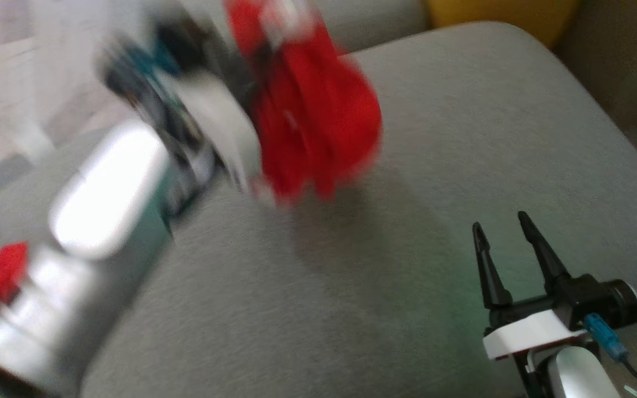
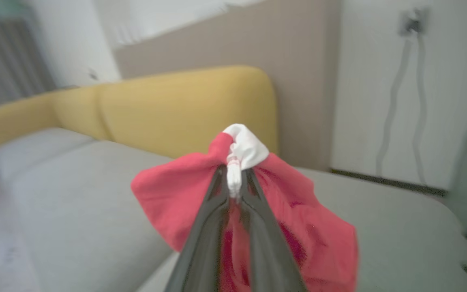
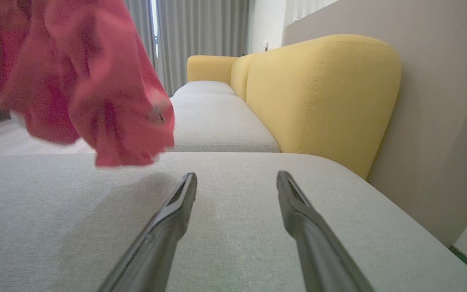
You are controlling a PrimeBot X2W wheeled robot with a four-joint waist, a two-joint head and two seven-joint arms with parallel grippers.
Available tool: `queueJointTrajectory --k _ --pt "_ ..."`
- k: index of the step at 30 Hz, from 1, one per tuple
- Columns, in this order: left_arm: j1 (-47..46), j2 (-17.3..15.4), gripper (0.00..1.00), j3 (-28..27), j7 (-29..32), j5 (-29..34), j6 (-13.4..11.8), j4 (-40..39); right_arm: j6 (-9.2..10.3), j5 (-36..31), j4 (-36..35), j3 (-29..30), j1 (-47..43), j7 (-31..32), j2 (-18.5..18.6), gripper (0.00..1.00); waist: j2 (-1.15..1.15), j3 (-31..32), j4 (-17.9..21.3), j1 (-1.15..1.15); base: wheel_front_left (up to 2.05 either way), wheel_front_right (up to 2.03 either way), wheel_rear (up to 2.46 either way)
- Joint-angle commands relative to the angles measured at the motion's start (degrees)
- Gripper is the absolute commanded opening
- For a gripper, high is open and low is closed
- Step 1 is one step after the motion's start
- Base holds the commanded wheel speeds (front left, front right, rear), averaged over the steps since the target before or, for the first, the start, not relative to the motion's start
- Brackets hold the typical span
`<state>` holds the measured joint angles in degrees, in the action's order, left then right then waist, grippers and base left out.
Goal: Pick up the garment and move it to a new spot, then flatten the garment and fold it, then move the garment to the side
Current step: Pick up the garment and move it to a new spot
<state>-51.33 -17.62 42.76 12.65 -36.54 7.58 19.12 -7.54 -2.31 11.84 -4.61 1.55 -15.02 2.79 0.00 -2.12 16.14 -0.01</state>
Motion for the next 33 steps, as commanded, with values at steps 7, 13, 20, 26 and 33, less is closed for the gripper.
queueJointTrajectory --k 7,13,20,26,33 --pt "13.21 -1.08 0.0 8.44 -9.45 1.64 -0.17 6.52 0.05 1.36 -2.27 -3.47 2.85 0.02 0.1 1.0 0.0 -4.21 6.72 0.01 0.0 0.0 0.0" --pt "17.81 3.88 0.38 11.76 -19.92 5.68 -2.49 15.93 0.05 1.44 -1.89 -3.05 3.35 0.02 0.1 1.0 0.0 -4.68 5.71 0.01 0.0 0.0 0.0" --pt "20.21 8.36 1.0 8.91 -27.33 7.33 -8.66 17.42 0.05 -0.79 -0.77 -1.8 1.42 0.02 0.1 1.0 0.0 -0.15 -2.1 0.01 0.0 0.0 0.0" --pt "26.04 8.42 1.0 1.48 -27.62 7.75 -14.47 9.76 0.05 -0.96 -0.64 -0.49 -0.49 0.02 0.1 1.0 0.0 2.81 -9.45 0.01 0.0 0.0 0.0" --pt "39.97 8.59 1.0 -12.13 -27.64 9.84 -20.33 -4.17 0.05 -1.19 0.49 2.92 -3.89 0.02 0.09 1.0 0.0 6.52 -17.62 0.01 0.0 0.0 0.0"
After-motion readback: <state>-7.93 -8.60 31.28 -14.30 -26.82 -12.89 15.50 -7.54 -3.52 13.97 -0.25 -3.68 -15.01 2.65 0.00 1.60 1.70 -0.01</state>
